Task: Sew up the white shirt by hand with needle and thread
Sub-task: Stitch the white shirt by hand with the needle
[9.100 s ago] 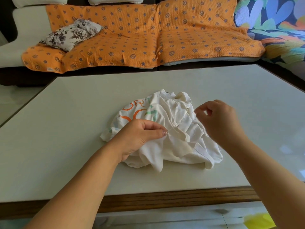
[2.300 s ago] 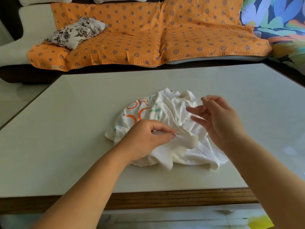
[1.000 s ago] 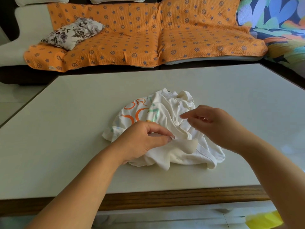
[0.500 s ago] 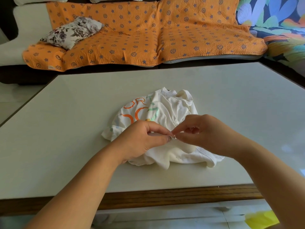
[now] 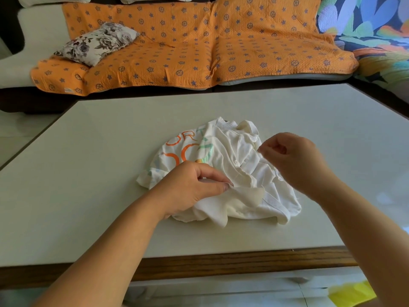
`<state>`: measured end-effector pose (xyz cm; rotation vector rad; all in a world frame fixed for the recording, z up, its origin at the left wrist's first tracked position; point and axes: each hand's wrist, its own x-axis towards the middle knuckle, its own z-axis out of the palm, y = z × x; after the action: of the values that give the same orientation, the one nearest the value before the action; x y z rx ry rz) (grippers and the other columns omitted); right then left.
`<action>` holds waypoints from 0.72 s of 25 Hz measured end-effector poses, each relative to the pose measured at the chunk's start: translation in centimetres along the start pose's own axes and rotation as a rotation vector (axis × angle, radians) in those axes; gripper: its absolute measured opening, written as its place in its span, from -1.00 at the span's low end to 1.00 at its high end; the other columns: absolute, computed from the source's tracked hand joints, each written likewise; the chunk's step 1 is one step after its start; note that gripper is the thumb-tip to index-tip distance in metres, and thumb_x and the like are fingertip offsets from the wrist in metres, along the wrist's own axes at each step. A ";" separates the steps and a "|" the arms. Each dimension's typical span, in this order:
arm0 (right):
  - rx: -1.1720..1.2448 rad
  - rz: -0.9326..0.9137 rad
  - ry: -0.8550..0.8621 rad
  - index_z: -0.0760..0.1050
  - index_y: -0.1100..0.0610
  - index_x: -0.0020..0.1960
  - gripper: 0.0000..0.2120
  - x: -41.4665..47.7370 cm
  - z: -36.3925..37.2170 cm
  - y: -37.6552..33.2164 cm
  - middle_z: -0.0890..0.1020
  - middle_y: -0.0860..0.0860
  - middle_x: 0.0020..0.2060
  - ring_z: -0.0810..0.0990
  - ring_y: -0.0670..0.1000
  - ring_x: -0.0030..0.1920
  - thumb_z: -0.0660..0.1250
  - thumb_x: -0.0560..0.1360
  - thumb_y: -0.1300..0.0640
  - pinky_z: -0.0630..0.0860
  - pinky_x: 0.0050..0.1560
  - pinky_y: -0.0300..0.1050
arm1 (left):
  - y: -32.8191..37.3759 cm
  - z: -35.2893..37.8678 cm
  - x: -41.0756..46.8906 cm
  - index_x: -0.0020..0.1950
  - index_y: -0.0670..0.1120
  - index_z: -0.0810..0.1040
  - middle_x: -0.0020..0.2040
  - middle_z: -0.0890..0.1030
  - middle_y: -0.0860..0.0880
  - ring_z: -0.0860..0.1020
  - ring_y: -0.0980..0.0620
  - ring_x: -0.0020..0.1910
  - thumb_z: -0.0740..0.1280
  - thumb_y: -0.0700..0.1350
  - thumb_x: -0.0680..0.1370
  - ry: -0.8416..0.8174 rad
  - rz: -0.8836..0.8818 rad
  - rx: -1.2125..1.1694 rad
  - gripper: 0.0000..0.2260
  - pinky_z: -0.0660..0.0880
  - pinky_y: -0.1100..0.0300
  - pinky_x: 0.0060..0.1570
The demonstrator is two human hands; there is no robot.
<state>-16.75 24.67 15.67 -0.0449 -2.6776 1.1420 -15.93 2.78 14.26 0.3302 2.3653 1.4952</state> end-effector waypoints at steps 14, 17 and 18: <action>0.017 -0.235 -0.160 0.63 -0.05 0.04 -0.85 -2.5 0.5 -1.7 0.59 -0.15 -0.18 0.53 -0.23 -0.16 0.36 0.49 0.03 0.41 -0.16 -0.42 | -0.1 -0.1 0.0 -0.09 0.11 0.71 -0.06 0.70 0.16 0.63 0.25 0.01 0.46 -0.09 0.48 0.033 0.014 -0.041 -0.91 0.48 0.33 0.12; -0.053 -0.253 -0.282 0.61 -0.09 0.12 -0.74 -3.5 2.1 -1.2 0.58 -0.20 -0.18 0.52 -0.20 -0.16 0.42 0.44 -0.07 0.41 -0.13 -0.41 | -0.1 -0.1 0.2 -0.06 0.11 0.71 -0.08 0.70 0.17 0.61 0.28 -0.01 0.45 -0.04 0.49 0.034 0.030 -0.001 -0.92 0.46 0.43 0.05; -0.035 -0.243 -0.260 0.63 -0.08 0.12 -0.76 -3.5 2.5 -0.9 0.58 -0.22 -0.20 0.52 -0.20 -0.18 0.43 0.46 -0.03 0.41 -0.15 -0.40 | -0.1 0.0 0.2 -0.04 0.10 0.71 -0.08 0.70 0.17 0.61 0.29 -0.02 0.45 -0.03 0.49 0.033 0.036 0.001 -0.91 0.45 0.47 0.02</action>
<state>-13.86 21.83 13.92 0.4402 -2.8240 1.0878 -16.08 2.77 14.15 0.3525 2.3982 1.5265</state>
